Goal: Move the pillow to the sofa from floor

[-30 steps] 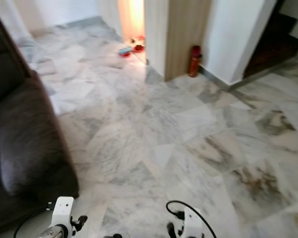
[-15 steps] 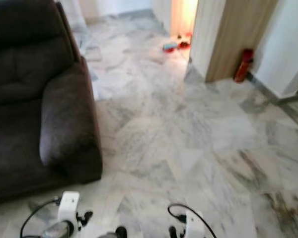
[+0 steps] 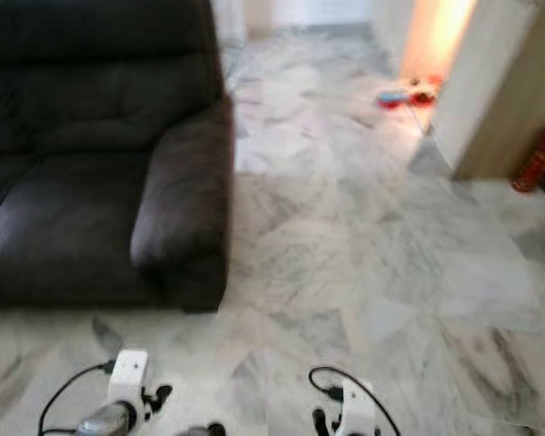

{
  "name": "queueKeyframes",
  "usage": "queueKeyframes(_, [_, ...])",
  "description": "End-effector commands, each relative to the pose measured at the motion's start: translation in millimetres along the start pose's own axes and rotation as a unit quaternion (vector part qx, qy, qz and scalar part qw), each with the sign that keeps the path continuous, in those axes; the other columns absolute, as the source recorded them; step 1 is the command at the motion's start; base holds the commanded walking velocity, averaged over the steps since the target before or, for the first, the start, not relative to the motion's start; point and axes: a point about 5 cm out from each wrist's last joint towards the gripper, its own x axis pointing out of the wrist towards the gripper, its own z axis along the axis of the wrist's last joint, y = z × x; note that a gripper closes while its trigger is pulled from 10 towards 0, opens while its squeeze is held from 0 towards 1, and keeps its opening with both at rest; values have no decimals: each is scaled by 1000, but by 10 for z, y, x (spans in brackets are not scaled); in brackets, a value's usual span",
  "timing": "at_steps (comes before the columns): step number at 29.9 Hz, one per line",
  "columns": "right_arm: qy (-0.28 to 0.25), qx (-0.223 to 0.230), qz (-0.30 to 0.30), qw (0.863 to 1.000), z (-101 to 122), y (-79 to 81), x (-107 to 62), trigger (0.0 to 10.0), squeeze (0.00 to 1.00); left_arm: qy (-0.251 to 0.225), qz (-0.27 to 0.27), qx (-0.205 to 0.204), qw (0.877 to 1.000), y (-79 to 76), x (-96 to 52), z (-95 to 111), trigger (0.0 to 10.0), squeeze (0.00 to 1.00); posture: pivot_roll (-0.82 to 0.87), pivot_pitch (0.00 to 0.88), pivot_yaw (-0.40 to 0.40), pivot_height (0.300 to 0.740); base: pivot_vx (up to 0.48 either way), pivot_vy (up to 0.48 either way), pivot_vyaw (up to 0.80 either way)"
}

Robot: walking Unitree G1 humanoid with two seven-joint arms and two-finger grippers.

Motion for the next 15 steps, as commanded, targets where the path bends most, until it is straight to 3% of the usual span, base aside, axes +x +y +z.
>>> queueKeyframes(1, [19,7,-32,999,-123,-242,-70,10000,0,5,-3,16,1000,-2,1,-5,10000,0,33,129,9,740,0,0,0])
queueKeyframes(7, [33,-2,-67,997,-160,-477,-132,10000,0,29,16,23,999,138,-65,-209,10000,0,29,128,9,740,0,0,0])
queueKeyframes(15, [55,14,-82,995,-353,-561,-211,10000,0,54,21,9,998,178,-139,-428,10000,0,27,118,11,740,0,0,0])
